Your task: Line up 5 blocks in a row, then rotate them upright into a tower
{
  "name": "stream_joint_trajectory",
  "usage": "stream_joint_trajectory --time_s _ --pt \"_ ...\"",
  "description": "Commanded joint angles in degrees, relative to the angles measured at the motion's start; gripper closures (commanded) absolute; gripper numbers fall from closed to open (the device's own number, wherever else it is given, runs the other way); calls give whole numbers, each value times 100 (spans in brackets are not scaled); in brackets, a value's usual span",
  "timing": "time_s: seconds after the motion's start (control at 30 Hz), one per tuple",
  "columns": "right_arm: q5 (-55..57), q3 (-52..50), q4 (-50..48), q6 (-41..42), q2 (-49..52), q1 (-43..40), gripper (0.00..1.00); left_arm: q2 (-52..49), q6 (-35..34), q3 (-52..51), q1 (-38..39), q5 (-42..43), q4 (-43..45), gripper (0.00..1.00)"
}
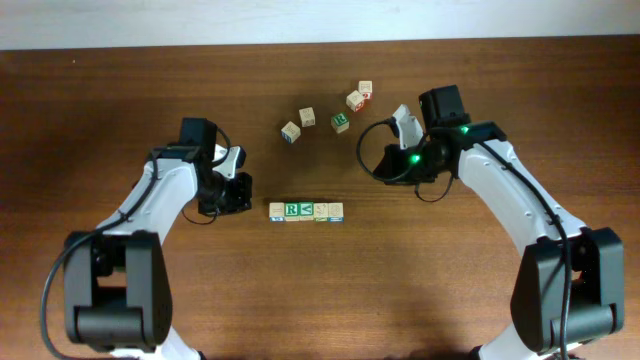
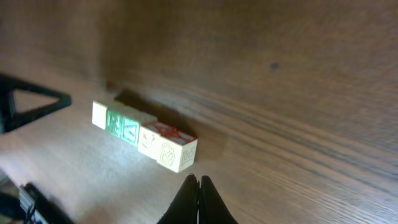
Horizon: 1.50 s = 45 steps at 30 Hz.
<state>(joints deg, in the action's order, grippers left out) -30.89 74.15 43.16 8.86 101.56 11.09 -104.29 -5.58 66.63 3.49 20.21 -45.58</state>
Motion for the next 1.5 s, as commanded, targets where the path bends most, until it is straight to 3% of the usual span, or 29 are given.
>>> stream_joint_trajectory --time_s 0.0,0.4,1.47 --pt "-544 -195 -57 -507 208 -35 96 -310 136 -39 9 216 109 100" --pt "-1950 -197 -601 -568 1145 -293 96 -463 389 -39 26 721 468 100" --pt "-1943 -350 -741 -409 1241 -280 96 -468 -278 -210 212 962 529 100"
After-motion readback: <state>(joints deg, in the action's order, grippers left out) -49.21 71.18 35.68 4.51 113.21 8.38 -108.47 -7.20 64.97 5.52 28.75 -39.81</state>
